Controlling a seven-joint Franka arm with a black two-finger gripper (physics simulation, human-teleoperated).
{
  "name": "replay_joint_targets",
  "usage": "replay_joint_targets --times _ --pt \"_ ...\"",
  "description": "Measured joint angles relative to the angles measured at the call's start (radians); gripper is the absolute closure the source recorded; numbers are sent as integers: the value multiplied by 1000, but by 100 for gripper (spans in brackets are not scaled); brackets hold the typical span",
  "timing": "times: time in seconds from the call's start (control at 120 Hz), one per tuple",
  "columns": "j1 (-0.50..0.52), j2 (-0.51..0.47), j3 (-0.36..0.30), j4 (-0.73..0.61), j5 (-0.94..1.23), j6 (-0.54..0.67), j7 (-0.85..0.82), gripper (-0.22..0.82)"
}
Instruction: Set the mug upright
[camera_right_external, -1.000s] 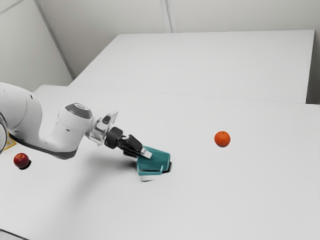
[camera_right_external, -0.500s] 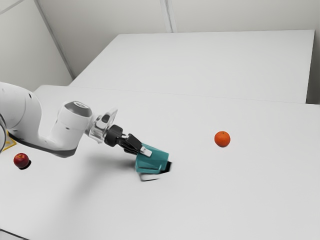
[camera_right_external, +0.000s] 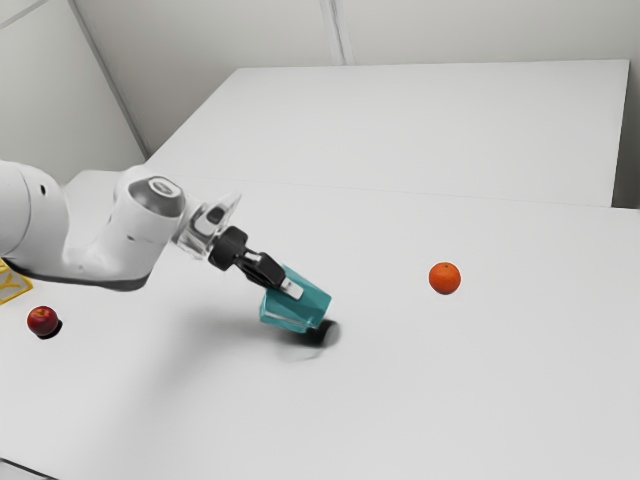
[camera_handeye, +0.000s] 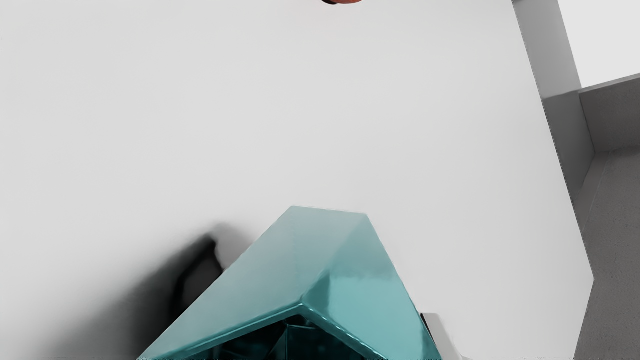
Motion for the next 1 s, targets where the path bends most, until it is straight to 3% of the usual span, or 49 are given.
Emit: replay_joint_targets --times 0.483,1.0 --pt "4 -63 -121 6 718 212 -342 78" --pt "-37 -91 -179 -68 965 335 -653 79"
